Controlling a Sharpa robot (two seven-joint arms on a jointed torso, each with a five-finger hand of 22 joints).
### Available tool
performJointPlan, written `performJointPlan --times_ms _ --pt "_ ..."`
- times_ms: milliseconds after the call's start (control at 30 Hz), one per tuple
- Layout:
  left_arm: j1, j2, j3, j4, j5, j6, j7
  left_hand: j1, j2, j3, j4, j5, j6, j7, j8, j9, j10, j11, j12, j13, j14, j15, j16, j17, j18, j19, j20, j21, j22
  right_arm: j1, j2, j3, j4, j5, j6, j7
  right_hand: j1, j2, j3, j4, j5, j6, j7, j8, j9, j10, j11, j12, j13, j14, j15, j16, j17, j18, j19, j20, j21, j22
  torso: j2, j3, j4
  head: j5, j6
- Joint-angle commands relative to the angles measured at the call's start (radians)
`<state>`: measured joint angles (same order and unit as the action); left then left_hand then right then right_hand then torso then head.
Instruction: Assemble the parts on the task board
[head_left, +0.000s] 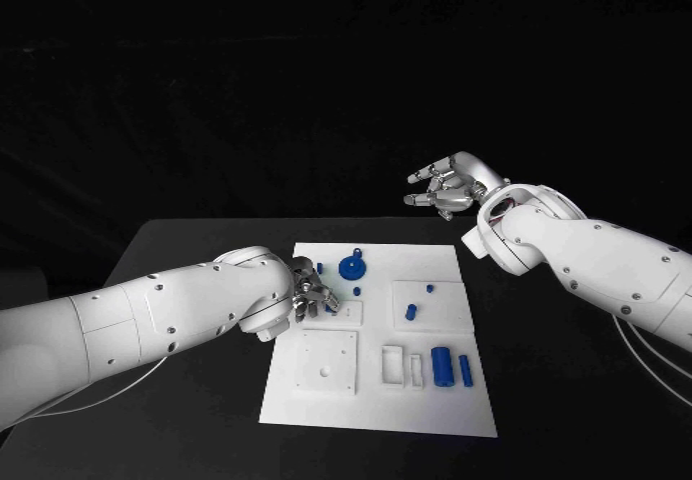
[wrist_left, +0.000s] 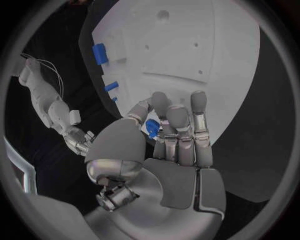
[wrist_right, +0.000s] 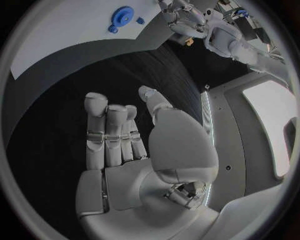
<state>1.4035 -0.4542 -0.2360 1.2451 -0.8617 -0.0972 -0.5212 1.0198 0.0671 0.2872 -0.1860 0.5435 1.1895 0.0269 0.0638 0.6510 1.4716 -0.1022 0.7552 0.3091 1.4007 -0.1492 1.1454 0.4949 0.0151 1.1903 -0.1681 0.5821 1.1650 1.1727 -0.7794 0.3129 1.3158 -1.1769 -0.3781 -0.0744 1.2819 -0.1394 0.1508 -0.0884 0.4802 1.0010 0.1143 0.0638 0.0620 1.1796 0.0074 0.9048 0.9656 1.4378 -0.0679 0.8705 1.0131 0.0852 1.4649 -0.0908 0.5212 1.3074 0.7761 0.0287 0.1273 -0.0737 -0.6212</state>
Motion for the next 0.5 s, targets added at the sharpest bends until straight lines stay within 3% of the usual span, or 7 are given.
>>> performJointPlan --times_ms 33,500 --pt "-0.006 0.000 -0.004 0.001 -0.004 0.049 -0.011 0.006 0.009 0.020 -0.009 0.005 0.129 -0.086 0.007 0.677 0.042 -0.009 0.004 -0.001 0.001 -0.005 0.004 0.001 -0.015 0.006 0.002 -0.004 0.003 0.000 0.002 0.001 -0.001 -0.012 0.015 0.001 -0.010 -0.003 -0.002 -0.005 0.003 0.009 0.000 -0.002 0.001 -0.002 -0.007 0.003 -0.001 0.003 -0.002 -0.003 0.001 0.016 0.039 0.002 -0.005 0.061 0.001 -0.0001 -0.0001 0.000 -0.001" --pt "-0.006 0.003 -0.004 -0.003 0.006 0.065 -0.012 0.002 0.010 0.024 -0.017 0.011 0.131 -0.086 0.007 0.678 0.042 -0.009 0.008 -0.005 0.001 -0.004 0.007 0.001 -0.015 0.013 0.003 -0.021 0.023 0.000 0.005 0.001 -0.006 -0.014 0.019 0.000 -0.011 -0.003 0.000 -0.008 0.004 0.009 0.000 -0.002 0.001 -0.001 -0.007 0.003 -0.001 0.004 -0.003 -0.003 0.002 0.016 0.039 0.002 -0.003 0.061 0.000 0.0018 -0.0006 0.000 -0.001"
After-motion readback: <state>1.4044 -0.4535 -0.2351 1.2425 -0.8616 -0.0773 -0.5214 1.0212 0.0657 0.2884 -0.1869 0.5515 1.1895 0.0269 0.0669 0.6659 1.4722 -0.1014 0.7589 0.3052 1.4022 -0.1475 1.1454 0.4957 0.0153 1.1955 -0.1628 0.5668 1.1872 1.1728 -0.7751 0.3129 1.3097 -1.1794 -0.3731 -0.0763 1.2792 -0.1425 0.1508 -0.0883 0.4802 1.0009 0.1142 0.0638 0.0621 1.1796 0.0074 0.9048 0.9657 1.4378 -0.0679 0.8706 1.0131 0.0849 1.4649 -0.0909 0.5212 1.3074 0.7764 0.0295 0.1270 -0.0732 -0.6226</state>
